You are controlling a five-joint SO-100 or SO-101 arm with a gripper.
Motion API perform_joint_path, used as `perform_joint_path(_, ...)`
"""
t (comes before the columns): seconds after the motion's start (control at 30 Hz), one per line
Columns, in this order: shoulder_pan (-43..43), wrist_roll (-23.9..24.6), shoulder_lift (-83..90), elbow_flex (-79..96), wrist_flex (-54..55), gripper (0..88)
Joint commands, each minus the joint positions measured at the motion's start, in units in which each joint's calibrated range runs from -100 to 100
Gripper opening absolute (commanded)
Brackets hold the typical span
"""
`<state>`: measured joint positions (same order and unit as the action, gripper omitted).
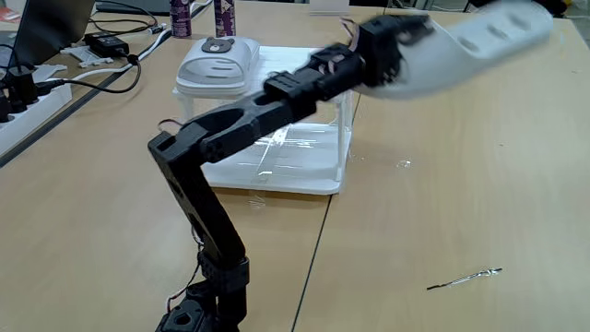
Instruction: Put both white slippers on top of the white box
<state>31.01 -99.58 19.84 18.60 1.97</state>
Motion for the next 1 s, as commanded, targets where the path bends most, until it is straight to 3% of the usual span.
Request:
perform_joint_path(0.0,-6.6,-0.4,7.6,-7.2,-0.1,0.8)
perform_joint_path(0.2,-16.7,-0.4,4.1,-7.5,-0.1,0.8)
perform_joint_path(0.37,-22.7,-0.4,-7.3,-17.5,0.0,0.8)
perform_joint_path(0.97,-28.5,-0.4,-46.0,-60.8,0.1,0.8)
